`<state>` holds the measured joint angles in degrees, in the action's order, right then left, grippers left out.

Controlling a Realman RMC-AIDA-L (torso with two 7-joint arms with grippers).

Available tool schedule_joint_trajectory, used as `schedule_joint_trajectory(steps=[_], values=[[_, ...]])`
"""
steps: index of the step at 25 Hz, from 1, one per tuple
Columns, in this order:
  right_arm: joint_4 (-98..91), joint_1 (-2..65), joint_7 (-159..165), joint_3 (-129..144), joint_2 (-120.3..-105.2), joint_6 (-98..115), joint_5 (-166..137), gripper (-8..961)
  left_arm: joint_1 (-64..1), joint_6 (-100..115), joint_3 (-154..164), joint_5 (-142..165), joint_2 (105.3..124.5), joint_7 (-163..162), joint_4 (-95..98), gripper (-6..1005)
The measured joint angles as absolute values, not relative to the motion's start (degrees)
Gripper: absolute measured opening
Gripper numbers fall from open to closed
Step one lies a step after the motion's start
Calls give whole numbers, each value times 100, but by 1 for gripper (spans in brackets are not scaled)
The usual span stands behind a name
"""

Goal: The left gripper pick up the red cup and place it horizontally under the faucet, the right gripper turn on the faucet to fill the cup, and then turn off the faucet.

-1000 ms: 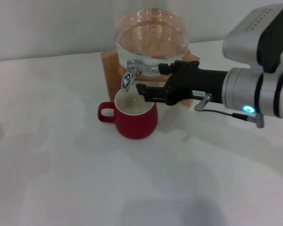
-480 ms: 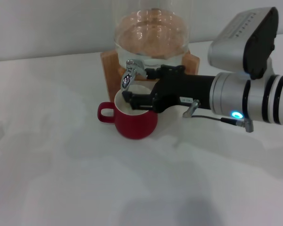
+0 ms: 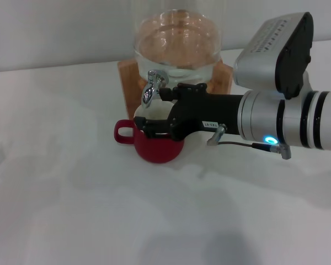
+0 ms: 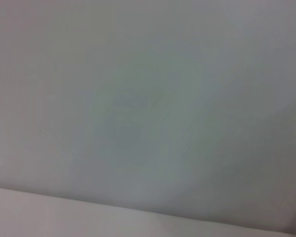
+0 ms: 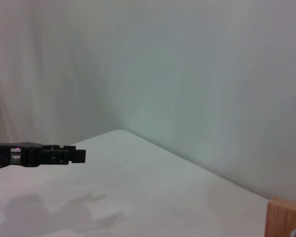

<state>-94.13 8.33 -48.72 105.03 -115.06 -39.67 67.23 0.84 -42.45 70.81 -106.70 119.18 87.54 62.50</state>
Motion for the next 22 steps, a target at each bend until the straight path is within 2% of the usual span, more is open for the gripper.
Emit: schedule_joint_trajectory(steps=[9, 22], values=[[-9600, 617, -4884, 10307, -11496, -4035, 6725, 794, 238, -4272, 7061, -10462, 11905, 8780, 6388, 846], [-9569, 437, -4955, 10220, -11496, -4025, 6723, 794, 993, -4687, 7110, -8693, 11938, 7728, 8080, 845]])
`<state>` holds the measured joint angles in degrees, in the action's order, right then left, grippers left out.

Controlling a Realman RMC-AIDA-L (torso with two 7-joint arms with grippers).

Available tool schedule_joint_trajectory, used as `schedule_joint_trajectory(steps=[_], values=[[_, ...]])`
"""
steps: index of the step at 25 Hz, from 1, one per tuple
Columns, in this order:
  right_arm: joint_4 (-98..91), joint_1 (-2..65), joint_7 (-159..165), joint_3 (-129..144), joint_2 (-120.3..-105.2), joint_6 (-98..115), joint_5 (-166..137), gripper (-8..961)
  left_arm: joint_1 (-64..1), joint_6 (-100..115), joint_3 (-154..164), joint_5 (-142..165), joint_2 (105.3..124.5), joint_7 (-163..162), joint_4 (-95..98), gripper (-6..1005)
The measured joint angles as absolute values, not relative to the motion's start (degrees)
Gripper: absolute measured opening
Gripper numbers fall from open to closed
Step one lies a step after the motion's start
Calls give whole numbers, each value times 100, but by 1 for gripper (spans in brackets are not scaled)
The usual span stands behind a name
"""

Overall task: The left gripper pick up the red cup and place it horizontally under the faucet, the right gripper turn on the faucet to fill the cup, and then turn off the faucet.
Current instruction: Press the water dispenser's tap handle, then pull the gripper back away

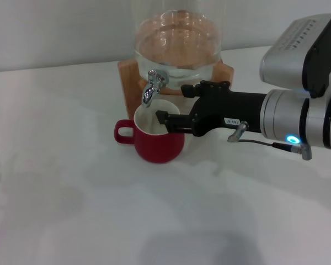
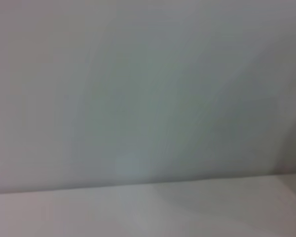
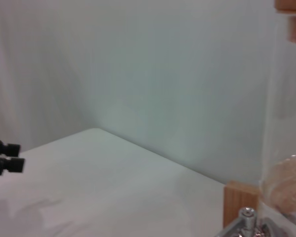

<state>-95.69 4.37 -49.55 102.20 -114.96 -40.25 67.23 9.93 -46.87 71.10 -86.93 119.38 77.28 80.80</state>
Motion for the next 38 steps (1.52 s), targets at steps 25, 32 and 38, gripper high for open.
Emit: schedule_joint_trajectory(steps=[25, 32, 38], values=[[-9078, 472, -6026, 9823, -11496, -4355, 8019, 794, 795, -8104, 5150, -11986, 11923, 9170, 5790, 845], [-9347, 446, -6298, 10120, -11503, -4543, 8026, 794, 508, -8237, 4842, -11812, 11916, 9232, 5393, 845], [-9698, 375, -6341, 10598, -11504, -4356, 8038, 794, 418, -8069, 4829, -11748, 11908, 9240, 5381, 845]])
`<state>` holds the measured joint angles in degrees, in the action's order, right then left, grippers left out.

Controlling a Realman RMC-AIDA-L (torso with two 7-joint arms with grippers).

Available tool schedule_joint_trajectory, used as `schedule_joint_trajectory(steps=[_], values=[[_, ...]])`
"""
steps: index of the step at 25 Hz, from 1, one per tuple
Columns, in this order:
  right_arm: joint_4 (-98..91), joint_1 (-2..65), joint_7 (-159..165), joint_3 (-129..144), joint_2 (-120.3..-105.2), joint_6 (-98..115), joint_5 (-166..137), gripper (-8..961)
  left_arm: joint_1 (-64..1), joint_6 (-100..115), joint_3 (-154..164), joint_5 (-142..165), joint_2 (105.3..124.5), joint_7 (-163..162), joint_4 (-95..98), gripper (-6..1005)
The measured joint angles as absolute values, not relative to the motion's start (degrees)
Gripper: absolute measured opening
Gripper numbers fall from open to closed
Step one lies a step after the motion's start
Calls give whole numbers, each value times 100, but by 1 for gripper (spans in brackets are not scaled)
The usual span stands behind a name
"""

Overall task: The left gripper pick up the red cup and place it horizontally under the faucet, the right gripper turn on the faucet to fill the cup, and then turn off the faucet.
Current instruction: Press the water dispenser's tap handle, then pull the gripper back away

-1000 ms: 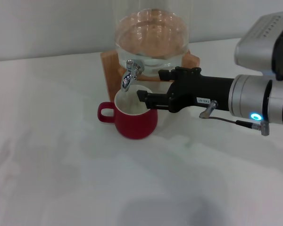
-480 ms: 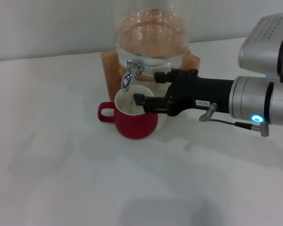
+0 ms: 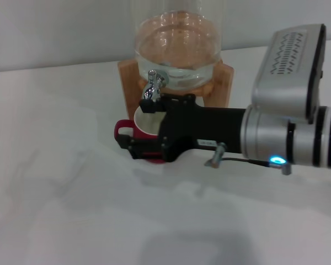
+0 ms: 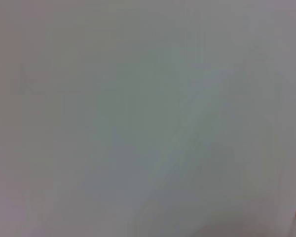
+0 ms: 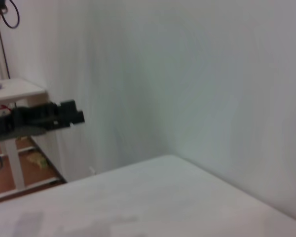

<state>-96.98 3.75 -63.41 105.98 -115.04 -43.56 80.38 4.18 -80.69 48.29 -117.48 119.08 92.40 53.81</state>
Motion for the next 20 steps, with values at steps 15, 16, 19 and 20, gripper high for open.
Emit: schedule_joint_trajectory(steps=[15, 16, 19, 20], values=[[-9413, 505, -6032, 11368, -11513, -2903, 8003, 794, 319, -7875, 4816, -11655, 11907, 9246, 5408, 845], [-9395, 506, -6032, 11368, -11513, -2883, 8005, 794, 301, -7874, 4817, -11638, 11908, 9246, 5411, 845], [-9341, 508, -6041, 11386, -11514, -2772, 8003, 794, 296, -7874, 4816, -11630, 11910, 9246, 5420, 845], [-9309, 508, -6050, 11390, -11514, -2744, 8003, 794, 296, -7874, 4816, -11630, 11910, 9246, 5422, 845]])
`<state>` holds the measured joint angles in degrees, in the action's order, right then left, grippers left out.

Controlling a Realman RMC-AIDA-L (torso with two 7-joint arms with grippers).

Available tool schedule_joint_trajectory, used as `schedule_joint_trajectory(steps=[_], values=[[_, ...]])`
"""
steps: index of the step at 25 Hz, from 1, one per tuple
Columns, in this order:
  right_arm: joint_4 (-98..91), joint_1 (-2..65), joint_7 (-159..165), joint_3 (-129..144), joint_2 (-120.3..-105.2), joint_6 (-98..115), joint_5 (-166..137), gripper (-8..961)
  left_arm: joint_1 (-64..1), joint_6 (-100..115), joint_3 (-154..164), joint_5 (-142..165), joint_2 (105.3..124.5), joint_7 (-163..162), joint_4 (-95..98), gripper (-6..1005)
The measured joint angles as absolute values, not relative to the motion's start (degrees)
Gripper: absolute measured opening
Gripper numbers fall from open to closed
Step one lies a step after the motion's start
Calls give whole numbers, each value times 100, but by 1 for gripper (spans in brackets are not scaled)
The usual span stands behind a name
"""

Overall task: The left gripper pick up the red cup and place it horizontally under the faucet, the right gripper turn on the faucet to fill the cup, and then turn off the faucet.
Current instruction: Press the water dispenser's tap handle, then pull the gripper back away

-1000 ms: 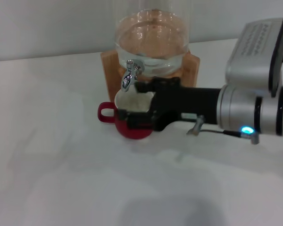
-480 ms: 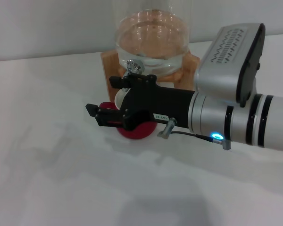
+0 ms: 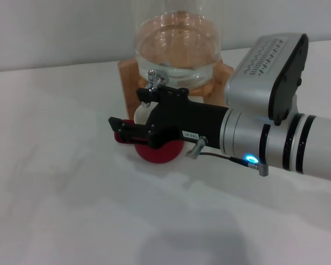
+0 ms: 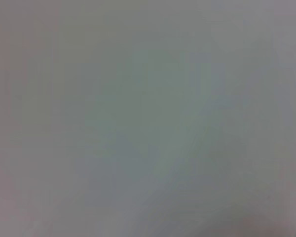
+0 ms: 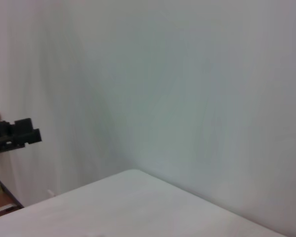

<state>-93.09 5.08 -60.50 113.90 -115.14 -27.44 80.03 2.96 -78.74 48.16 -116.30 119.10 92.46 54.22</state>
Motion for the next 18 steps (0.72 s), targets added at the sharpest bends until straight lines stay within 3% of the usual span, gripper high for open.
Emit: schedule_joint_trajectory(steps=[18], values=[[-9177, 480, -6098, 11360, -11513, -2541, 7973, 794, 299, -7874, 4816, -11579, 11918, 9246, 5450, 846]])
